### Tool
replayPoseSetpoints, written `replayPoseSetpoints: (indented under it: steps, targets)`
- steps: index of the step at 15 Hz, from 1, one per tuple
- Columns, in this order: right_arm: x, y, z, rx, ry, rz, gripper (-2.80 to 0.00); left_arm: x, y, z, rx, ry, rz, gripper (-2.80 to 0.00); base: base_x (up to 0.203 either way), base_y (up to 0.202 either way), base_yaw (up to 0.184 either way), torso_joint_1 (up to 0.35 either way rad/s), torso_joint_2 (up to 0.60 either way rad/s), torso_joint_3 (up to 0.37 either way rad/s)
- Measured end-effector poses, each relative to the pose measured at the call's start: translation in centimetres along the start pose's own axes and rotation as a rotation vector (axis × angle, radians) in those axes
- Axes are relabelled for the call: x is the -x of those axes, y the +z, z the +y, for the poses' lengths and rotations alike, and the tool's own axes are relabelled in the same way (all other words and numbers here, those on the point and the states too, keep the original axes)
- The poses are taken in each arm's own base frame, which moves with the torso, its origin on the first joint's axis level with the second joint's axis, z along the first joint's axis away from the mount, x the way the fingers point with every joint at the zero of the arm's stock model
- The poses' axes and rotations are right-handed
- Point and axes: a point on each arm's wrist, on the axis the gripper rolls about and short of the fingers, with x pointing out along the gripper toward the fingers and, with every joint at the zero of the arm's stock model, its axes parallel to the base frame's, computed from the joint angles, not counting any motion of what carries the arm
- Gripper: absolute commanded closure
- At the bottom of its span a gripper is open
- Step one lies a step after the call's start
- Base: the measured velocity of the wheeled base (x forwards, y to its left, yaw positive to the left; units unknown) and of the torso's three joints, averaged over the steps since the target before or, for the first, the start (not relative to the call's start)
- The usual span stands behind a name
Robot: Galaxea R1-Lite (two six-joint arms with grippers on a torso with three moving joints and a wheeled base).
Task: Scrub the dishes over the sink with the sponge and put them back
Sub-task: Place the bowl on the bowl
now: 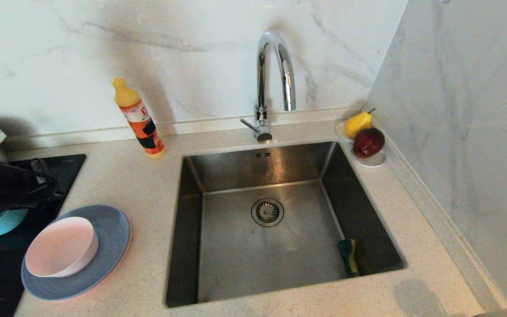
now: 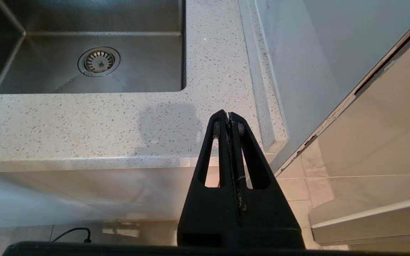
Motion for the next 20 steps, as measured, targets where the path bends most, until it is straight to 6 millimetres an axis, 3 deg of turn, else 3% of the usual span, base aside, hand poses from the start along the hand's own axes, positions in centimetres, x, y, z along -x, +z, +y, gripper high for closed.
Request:
replayPoseSetpoints:
  steps: [3,6,7,8,14,20]
  targets:
    - [0.0,0.0,0.0,0.0,0.0,0.0,0.0,-0.2,2.4,1.7,0.043,0.033,-0.054,0.0,0.0,0.0,0.0,0.0,0.0,0.0]
    - [0.0,0.0,0.0,0.0,0.0,0.0,0.0,-1.7,4.8,4.2,0.081,0.058,-0.073,0.0,0.0,0.0,0.0,0.0,0.0,0.0]
    - [0.0,0.0,0.0,0.0,0.0,0.0,0.0,-2.3,5.4,4.9,0.093,0.064,-0.073,-0.92,0.0,0.0,0.0,0.0,0.0,0.0]
    - [0.0,0.0,0.0,0.0,0.0,0.0,0.0,-3.0,6.0,5.7,0.105,0.072,-0.071,-2.8,0.0,0.0,0.0,0.0,0.0,0.0]
    - [0.0,0.0,0.0,0.0,0.0,0.0,0.0,-7.6,8.0,9.7,0.166,0.077,-0.04,-2.8,0.0,0.0,0.0,0.0,0.0,0.0]
    - [0.0,0.0,0.0,0.0,0.0,0.0,0.0,-11.3,8.3,11.2,0.191,0.094,0.006,-2.8,0.0,0.0,0.0,0.0,0.0,0.0]
